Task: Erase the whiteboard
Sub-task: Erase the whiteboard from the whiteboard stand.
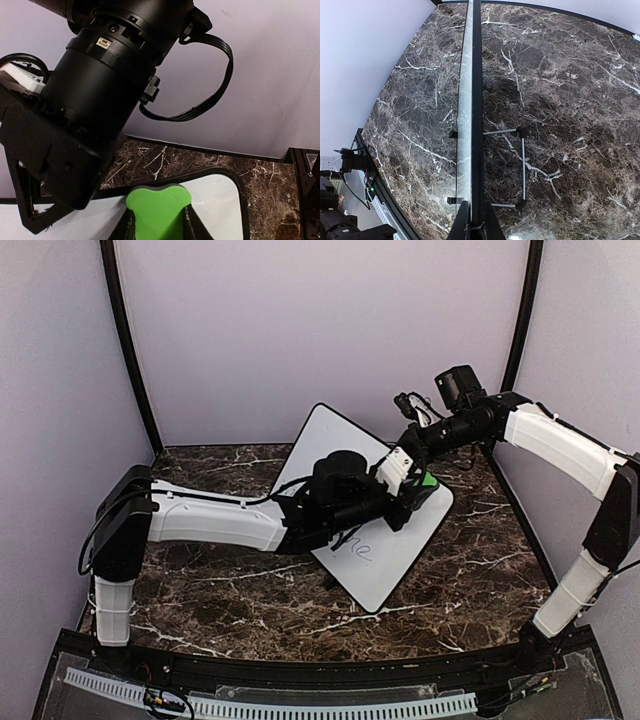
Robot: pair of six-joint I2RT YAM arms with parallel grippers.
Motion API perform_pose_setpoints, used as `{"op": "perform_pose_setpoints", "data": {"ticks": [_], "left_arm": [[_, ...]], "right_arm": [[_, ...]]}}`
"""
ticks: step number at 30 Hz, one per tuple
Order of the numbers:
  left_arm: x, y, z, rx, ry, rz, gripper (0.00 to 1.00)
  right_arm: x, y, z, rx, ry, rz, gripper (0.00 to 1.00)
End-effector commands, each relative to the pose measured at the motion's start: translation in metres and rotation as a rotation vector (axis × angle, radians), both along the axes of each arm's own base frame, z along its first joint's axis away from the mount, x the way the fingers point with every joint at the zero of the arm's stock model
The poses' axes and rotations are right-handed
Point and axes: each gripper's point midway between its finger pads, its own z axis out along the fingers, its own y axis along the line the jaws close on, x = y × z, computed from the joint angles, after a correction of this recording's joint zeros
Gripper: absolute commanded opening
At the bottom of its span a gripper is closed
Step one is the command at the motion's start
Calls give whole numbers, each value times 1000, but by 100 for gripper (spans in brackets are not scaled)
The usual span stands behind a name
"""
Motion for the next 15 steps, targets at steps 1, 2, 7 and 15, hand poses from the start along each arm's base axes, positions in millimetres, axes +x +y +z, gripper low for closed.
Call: {"op": "perform_pose_setpoints", "data": {"ticks": [1,2,7,15], "left_arm": [[-22,-11,-77,192,82,-52,0],[-27,-12,-77,194,81,-60,0],[-48,-17,-78,198,76,-109,0],[-27,0,-91,198,113,2,0]], "right_arm": [[-29,25,0,25,33,107,0],[-29,25,0,25,32,107,0],[-29,26,0,25,33,107,0],[-29,25,1,25,32,107,0]]}}
